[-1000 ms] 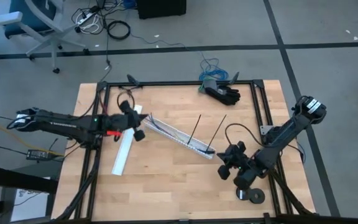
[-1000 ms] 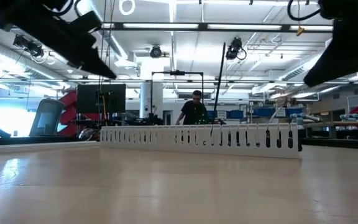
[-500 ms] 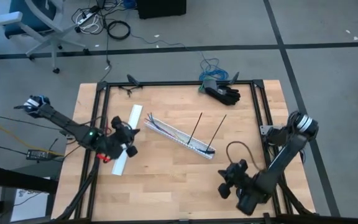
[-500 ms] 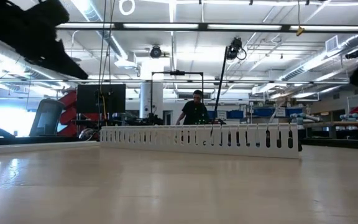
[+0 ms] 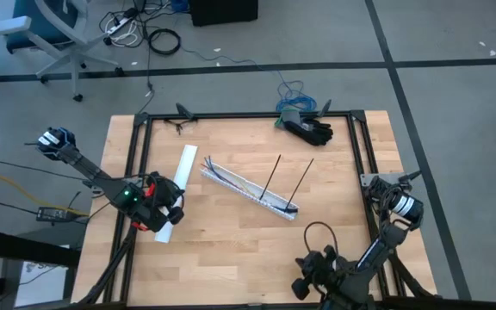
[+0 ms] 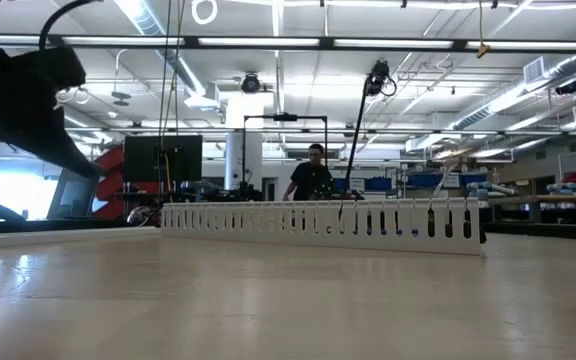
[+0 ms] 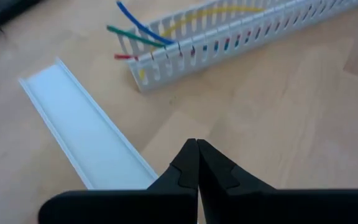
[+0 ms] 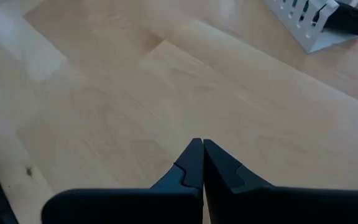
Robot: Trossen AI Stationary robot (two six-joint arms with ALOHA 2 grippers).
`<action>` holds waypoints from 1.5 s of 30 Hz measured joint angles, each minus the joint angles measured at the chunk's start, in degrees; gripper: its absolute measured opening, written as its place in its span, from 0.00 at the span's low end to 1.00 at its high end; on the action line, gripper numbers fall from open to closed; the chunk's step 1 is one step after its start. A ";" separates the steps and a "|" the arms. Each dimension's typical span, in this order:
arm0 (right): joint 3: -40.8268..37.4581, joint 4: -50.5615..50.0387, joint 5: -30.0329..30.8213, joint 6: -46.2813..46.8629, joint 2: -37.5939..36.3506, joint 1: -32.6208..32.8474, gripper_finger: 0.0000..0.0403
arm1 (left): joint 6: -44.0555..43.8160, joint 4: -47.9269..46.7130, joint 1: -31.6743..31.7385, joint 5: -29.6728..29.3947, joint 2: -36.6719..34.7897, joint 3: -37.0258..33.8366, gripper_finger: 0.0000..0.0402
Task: Ziptie cables
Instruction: Close the white cable duct lid
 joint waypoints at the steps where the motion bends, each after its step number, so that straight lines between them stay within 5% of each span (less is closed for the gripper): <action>1: 0.04 -0.01 0.07 0.01 -0.02 0.00 0.00 | -0.11 0.70 0.02 0.58 0.00 -0.45 0.01; 11: 0.04 -0.95 1.84 -1.01 -0.15 -0.04 0.00 | -0.24 5.73 0.35 1.00 0.00 -1.31 0.04; 23: 0.04 -2.10 1.88 -1.10 -0.23 -0.04 0.00 | -3.63 4.48 5.09 1.21 0.00 -1.31 0.27; 45: 0.00 -2.36 2.84 -1.53 -0.24 -0.07 0.00 | -3.57 8.94 19.95 14.65 16.99 -1.29 0.28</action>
